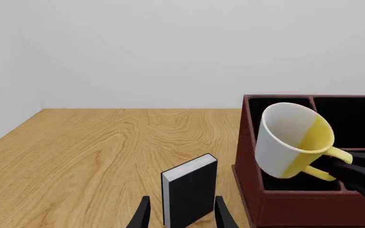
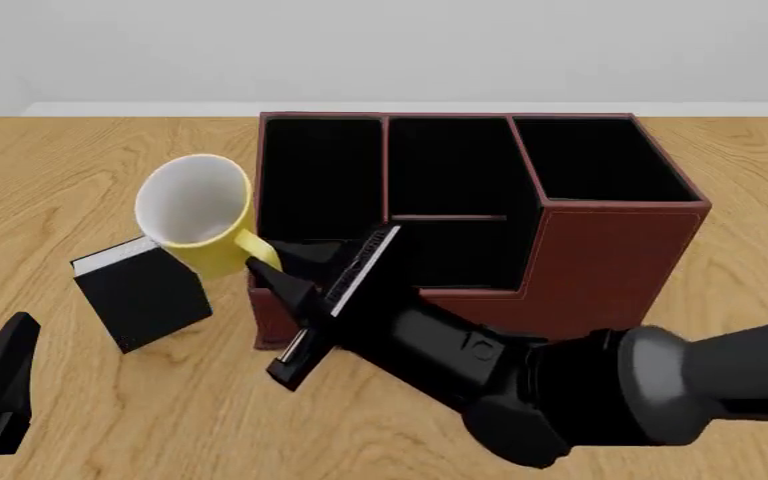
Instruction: Pick up the yellow and white mug and place it to the right of the caddy.
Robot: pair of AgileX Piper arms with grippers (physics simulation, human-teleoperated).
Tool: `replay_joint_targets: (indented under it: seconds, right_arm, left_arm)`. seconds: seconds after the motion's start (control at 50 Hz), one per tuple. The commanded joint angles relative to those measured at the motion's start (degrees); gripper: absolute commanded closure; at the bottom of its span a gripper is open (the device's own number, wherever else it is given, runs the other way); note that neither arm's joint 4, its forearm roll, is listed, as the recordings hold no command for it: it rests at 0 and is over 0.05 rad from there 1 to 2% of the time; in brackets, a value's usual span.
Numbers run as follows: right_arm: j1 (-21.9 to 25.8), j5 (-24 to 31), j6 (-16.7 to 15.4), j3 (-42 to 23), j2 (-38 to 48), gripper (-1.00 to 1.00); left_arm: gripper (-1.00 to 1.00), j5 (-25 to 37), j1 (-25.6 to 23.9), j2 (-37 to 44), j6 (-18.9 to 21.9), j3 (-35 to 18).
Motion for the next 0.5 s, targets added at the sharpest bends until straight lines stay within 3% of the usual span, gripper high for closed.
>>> replay_joint_targets:
  seconds: [0.02, 0.5]
  right_arm:
    - [-1.09, 0.53, -1.05, 2.4, -5.21, 1.0]
    - [-3.89, 3.09, -2.18, 7.63, -15.9, 1.0]
  left_arm:
    - [-1.0, 0.0, 0.0, 0.0, 0.0, 0.0]
    - [-1.0, 0.0, 0.0, 0.0, 0.0, 0.0]
